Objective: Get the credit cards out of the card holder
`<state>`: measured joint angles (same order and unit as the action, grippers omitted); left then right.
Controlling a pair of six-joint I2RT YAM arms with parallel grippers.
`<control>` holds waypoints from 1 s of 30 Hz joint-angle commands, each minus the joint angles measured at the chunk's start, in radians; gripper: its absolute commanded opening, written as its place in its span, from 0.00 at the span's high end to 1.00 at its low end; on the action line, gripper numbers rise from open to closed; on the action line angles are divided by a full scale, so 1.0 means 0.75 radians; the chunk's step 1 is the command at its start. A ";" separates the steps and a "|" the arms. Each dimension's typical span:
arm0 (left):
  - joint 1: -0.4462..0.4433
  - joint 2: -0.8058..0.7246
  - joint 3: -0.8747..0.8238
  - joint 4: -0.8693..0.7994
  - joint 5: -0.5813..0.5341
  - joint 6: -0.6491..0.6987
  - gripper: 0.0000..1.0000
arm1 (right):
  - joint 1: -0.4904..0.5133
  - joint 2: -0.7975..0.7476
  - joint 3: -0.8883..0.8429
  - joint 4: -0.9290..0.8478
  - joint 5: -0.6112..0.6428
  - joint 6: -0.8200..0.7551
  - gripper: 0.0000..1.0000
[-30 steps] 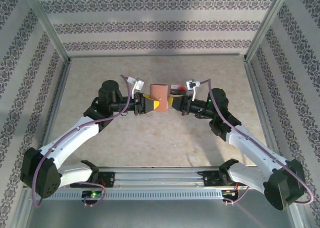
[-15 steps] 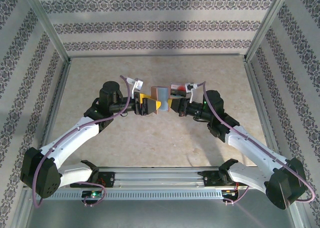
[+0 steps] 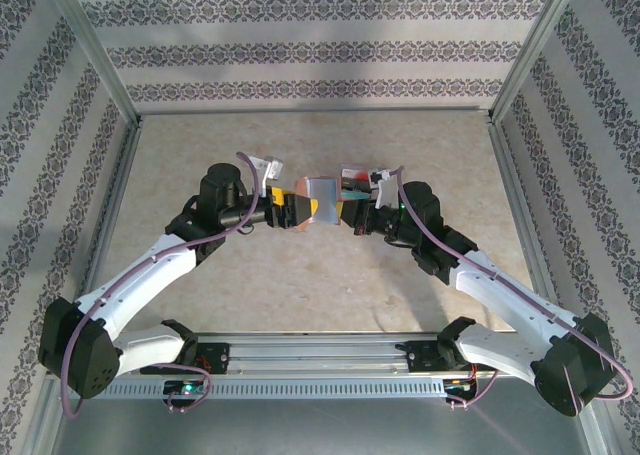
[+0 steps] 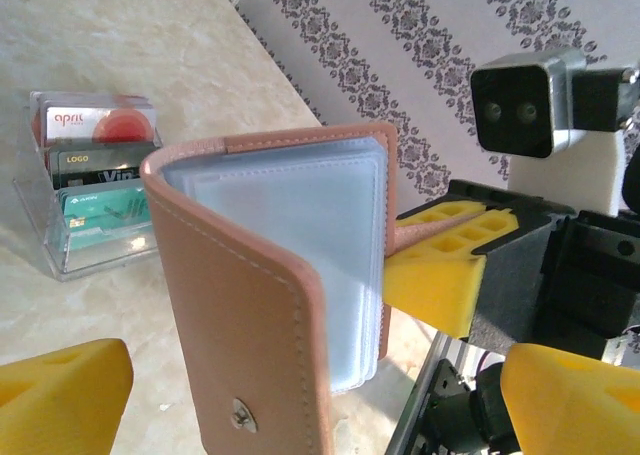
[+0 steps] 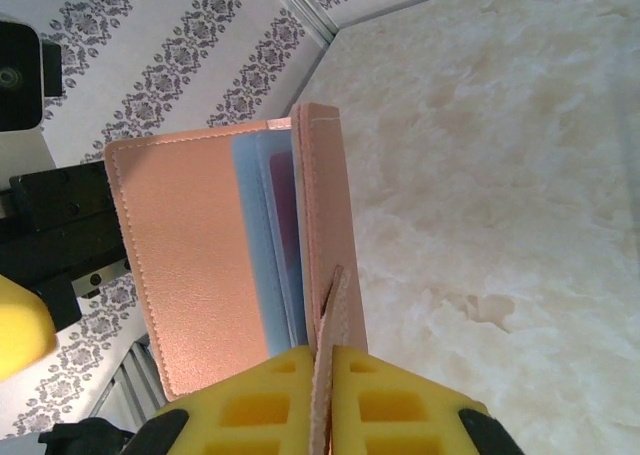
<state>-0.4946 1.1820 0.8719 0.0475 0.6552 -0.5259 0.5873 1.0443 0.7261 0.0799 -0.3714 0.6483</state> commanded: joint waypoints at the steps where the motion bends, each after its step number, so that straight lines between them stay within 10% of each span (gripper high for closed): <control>1: -0.032 0.024 0.050 -0.037 -0.024 0.030 0.07 | 0.016 -0.004 0.055 0.042 0.011 -0.012 1.00; 15: -0.048 0.113 0.060 -0.029 -0.044 0.010 0.46 | 0.086 0.016 0.213 -0.251 0.261 -0.044 1.00; 25: -0.050 0.141 0.057 -0.016 -0.035 0.004 0.49 | 0.084 0.005 0.258 -0.336 0.346 -0.044 1.00; 30: -0.058 0.218 0.075 0.043 0.007 -0.027 0.71 | 0.081 0.016 0.287 -0.338 0.300 -0.044 1.00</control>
<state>-0.5182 1.3243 0.8970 0.0410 0.6331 -0.5350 0.6460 1.0565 0.8970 -0.1902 -0.1459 0.6277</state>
